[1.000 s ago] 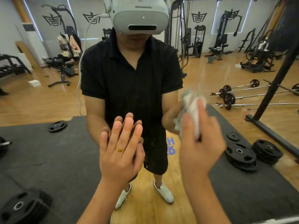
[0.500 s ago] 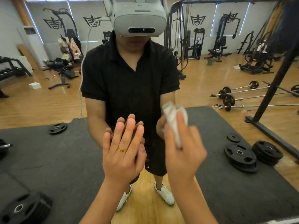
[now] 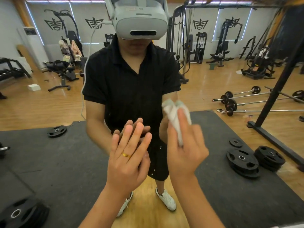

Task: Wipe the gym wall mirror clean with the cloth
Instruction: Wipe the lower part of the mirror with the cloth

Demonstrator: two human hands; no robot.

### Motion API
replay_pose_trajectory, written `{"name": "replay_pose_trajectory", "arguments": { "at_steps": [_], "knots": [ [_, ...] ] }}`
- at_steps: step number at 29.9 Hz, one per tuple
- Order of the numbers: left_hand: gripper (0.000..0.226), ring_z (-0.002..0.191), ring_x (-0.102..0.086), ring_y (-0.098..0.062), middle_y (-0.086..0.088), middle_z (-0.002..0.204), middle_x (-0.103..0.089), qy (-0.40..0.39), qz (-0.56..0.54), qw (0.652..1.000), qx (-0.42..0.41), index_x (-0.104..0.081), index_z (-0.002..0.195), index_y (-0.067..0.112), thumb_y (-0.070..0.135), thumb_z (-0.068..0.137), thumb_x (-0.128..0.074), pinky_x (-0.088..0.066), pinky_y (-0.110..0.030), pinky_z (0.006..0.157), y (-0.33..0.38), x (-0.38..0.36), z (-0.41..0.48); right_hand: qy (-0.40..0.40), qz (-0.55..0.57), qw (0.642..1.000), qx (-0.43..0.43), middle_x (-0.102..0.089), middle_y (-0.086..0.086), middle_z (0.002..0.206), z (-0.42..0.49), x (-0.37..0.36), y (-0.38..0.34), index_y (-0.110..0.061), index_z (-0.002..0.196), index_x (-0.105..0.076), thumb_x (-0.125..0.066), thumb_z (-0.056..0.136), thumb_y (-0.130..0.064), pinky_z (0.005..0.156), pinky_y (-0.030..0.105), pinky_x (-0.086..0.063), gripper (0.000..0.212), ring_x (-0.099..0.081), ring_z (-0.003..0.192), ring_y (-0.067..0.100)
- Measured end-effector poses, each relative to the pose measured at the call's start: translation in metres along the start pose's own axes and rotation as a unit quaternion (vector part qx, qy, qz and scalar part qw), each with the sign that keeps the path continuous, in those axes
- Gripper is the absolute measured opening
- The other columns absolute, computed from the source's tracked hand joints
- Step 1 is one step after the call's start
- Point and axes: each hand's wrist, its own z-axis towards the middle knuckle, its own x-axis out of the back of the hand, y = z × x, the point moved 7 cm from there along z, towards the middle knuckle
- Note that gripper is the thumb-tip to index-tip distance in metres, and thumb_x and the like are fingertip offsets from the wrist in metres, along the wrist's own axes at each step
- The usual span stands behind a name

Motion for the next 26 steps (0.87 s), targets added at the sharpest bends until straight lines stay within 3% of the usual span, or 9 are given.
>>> {"name": "replay_pose_trajectory", "arguments": {
  "at_steps": [3, 8, 14, 16, 21, 24, 26],
  "knots": [
    [0.050, 0.155, -0.028, -0.024, -0.003, 0.162, -0.037, -0.001, -0.053, 0.999, -0.001, -0.045, 0.145, 0.007, 0.006, 0.095, -0.053, -0.018, -0.045, 0.128, -0.013, 0.024, -0.005, -0.029, -0.007, 0.999, 0.016, -0.054, -0.004, 0.093, -0.022, 0.000, -0.004, -0.010, 0.132, -0.061, -0.057, 0.108, -0.026, 0.047, 0.022, -0.044, 0.029, -0.052, 0.060, 0.012],
    [0.049, 0.152, -0.032, -0.029, -0.015, 0.151, -0.047, 0.033, 0.004, 0.999, 0.023, -0.045, 0.145, 0.001, 0.008, 0.097, -0.054, -0.018, -0.050, 0.127, -0.071, 0.062, -0.009, -0.025, -0.023, 0.999, -0.029, -0.062, 0.009, 0.078, -0.024, 0.000, 0.001, -0.001, 0.123, -0.070, -0.061, 0.104, -0.022, 0.058, 0.013, -0.039, 0.030, -0.043, 0.069, 0.001],
    [0.060, 0.155, -0.027, -0.028, -0.009, 0.168, -0.028, 0.013, 0.064, 0.993, -0.094, -0.038, 0.156, 0.008, 0.010, 0.098, -0.053, -0.017, -0.046, 0.128, -0.093, 0.066, -0.017, -0.014, -0.015, 0.999, -0.026, -0.069, 0.011, 0.085, 0.017, 0.000, -0.011, -0.004, 0.125, -0.067, -0.069, 0.098, -0.019, 0.065, 0.017, -0.039, 0.031, -0.051, 0.072, 0.007],
    [0.054, 0.155, -0.026, -0.028, -0.009, 0.168, -0.028, 0.027, 0.056, 0.995, -0.072, -0.041, 0.152, 0.004, 0.011, 0.099, -0.052, -0.014, -0.048, 0.128, -0.099, 0.072, -0.019, 0.002, 0.001, 1.000, -0.030, -0.066, 0.010, 0.082, 0.054, -0.001, -0.017, -0.003, 0.123, -0.068, -0.068, 0.100, -0.024, 0.066, 0.022, -0.039, 0.031, -0.047, 0.072, 0.003],
    [0.055, 0.156, -0.023, -0.027, -0.006, 0.168, -0.027, 0.036, 0.085, 0.996, -0.016, -0.046, 0.148, 0.001, 0.028, 0.101, -0.054, -0.009, -0.047, 0.129, -0.115, 0.075, -0.026, 0.020, 0.050, 0.995, -0.080, -0.073, 0.008, 0.097, 0.068, -0.007, -0.027, -0.006, 0.126, -0.068, -0.064, 0.103, -0.031, 0.068, 0.043, -0.056, 0.035, -0.066, 0.078, 0.017],
    [0.058, 0.156, -0.023, -0.026, -0.007, 0.167, -0.029, 0.044, 0.091, 0.995, -0.007, -0.045, 0.150, 0.002, 0.032, 0.101, -0.053, -0.012, -0.048, 0.128, -0.113, 0.072, -0.028, -0.037, 0.035, 0.997, -0.061, -0.069, 0.009, 0.090, -0.013, -0.018, -0.044, -0.002, 0.124, -0.068, -0.063, 0.102, -0.021, 0.071, 0.018, -0.051, 0.029, -0.057, 0.077, 0.005],
    [0.057, 0.156, -0.023, -0.026, -0.009, 0.164, -0.032, 0.045, 0.087, 0.995, -0.006, -0.045, 0.150, 0.003, 0.032, 0.102, -0.053, -0.012, -0.048, 0.128, -0.113, 0.072, -0.027, -0.077, -0.004, 0.997, 0.004, -0.067, 0.008, 0.084, -0.063, -0.026, -0.057, -0.005, 0.123, -0.067, -0.058, 0.106, -0.019, 0.065, 0.016, -0.046, 0.024, -0.052, 0.072, 0.006]
  ]
}}
